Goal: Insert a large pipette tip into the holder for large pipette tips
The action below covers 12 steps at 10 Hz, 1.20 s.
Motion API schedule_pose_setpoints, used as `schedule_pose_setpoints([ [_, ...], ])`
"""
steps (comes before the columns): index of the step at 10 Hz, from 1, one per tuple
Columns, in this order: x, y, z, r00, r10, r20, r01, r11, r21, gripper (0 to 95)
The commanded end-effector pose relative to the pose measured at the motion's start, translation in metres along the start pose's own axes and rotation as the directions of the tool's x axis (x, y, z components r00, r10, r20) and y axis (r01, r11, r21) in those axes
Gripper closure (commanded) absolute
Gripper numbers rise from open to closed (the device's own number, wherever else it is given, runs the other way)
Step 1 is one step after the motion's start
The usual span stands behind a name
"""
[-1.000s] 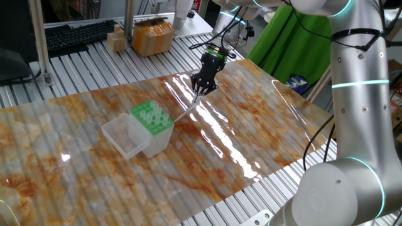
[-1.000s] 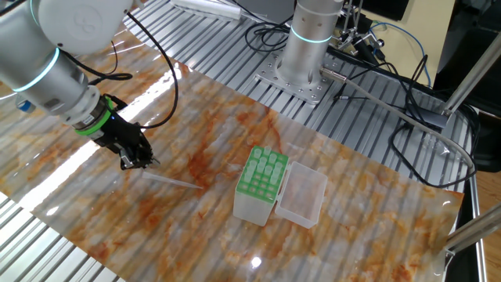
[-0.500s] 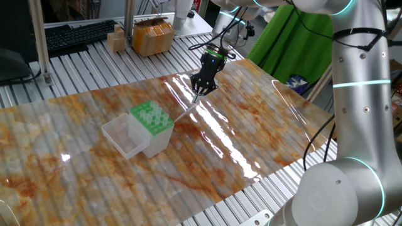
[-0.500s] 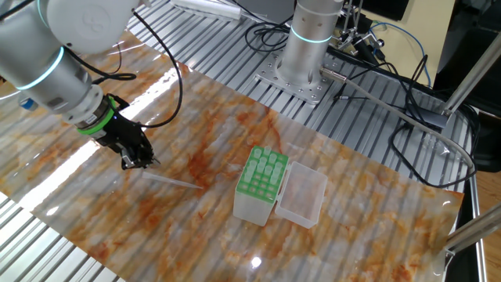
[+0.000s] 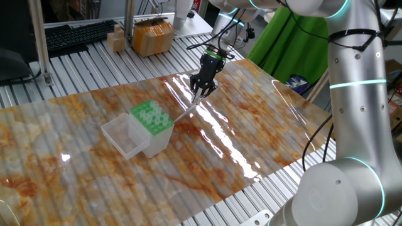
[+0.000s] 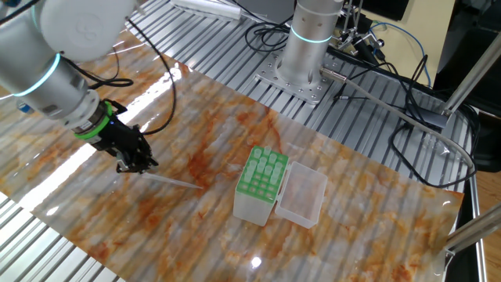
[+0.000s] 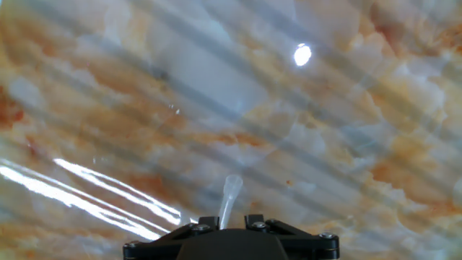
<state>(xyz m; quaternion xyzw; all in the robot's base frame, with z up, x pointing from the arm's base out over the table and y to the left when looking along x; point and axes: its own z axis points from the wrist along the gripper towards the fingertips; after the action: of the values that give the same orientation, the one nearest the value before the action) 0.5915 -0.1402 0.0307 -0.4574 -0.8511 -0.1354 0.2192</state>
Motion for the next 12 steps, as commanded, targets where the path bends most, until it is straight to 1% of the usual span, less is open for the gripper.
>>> schedule_pose_setpoints([
  [1,-0.004,-0.001,0.001,1.000,0.027,0.002,-0.027,1.000,-0.012,76.0],
  [2,-0.007,-0.001,0.000,0.999,0.046,-0.002,-0.046,0.999,-0.018,76.0],
  [3,-0.010,-0.001,-0.001,0.998,0.065,-0.013,-0.065,0.997,-0.031,76.0],
  [5,-0.016,-0.002,-0.002,0.995,0.096,-0.027,-0.097,0.994,-0.046,76.0],
  [6,-0.017,-0.002,-0.002,0.994,0.111,-0.023,-0.113,0.992,-0.058,76.0],
  [7,-0.017,-0.002,-0.002,0.990,0.140,-0.022,-0.142,0.987,-0.078,76.0],
  [8,-0.017,-0.002,-0.002,0.988,0.149,-0.030,-0.152,0.984,-0.092,76.0],
  [10,-0.017,-0.002,-0.002,0.989,0.148,-0.027,-0.150,0.983,-0.104,76.0],
  [12,-0.017,-0.002,-0.002,0.989,0.139,-0.046,-0.144,0.982,-0.123,76.0],
])
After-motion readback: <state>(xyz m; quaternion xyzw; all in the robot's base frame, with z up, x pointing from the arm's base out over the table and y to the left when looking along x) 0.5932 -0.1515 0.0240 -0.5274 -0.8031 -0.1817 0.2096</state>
